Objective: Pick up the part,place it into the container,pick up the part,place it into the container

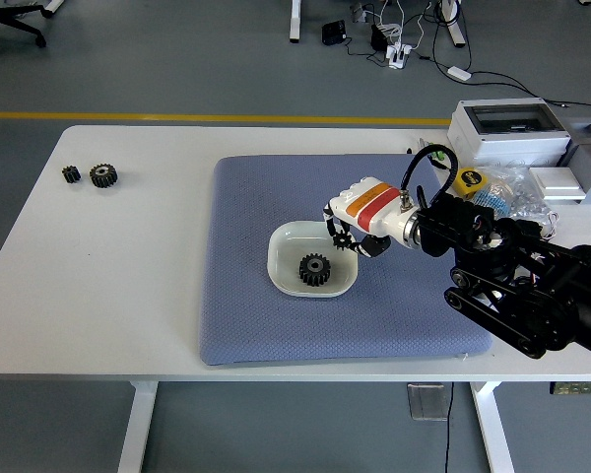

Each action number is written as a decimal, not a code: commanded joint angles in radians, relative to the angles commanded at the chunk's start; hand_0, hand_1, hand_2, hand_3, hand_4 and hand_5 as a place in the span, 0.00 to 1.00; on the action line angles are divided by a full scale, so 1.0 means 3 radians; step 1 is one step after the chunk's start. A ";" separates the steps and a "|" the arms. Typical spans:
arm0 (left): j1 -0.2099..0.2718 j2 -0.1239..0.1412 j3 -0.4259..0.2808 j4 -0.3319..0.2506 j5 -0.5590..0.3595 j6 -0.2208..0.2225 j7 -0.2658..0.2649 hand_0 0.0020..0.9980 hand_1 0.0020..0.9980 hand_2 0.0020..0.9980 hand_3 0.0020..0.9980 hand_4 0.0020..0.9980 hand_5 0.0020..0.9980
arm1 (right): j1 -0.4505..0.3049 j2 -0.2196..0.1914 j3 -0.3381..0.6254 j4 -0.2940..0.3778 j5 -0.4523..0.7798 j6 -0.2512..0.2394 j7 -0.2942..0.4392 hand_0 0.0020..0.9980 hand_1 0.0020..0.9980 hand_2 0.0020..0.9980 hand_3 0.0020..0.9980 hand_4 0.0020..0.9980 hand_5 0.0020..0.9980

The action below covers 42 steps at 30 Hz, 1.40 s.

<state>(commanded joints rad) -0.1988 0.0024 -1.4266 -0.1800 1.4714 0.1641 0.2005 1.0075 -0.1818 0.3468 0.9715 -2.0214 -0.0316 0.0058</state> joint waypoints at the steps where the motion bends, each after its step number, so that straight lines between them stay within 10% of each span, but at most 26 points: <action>1: 0.0000 0.0001 -0.0002 0.0000 0.0000 0.0001 0.0000 0.66 0.66 0.64 0.56 0.58 0.52 | 0.0002 0.0007 -0.0007 0.0012 0.0022 0.0000 -0.0004 0.33 0.41 0.44 0.50 0.77 0.00; 34: 0.0042 0.0014 -0.0067 0.0000 0.0095 0.0005 0.0014 0.66 0.66 0.64 0.56 0.58 0.52 | 0.0023 0.0287 -0.0149 -0.0194 0.0299 0.0113 -0.0101 0.33 0.43 0.49 0.52 0.65 0.12; 40: 0.0040 0.0014 -0.0056 0.0000 0.0089 0.0005 0.0013 0.66 0.66 0.64 0.56 0.58 0.52 | 0.0031 0.0280 -0.0107 -0.0238 0.0276 0.0262 -0.0118 0.31 0.44 0.52 0.52 0.76 0.17; 41: 0.0038 0.0014 -0.0049 0.0000 0.0084 0.0004 0.0012 0.66 0.66 0.64 0.56 0.58 0.52 | 0.0035 0.0279 -0.0104 -0.0242 0.0287 0.0279 -0.0108 0.32 0.48 0.63 0.65 0.97 0.29; 42: 0.0036 0.0015 -0.0045 0.0000 0.0081 0.0004 0.0012 0.66 0.66 0.64 0.56 0.58 0.52 | 0.0039 0.0277 -0.0101 -0.0243 0.0296 0.0292 -0.0097 0.32 0.48 0.63 0.65 0.97 0.29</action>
<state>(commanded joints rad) -0.1880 0.0068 -1.4402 -0.1800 1.4955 0.1653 0.2041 1.0192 -0.0987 0.3167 0.8987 -1.9325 0.0559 -0.0232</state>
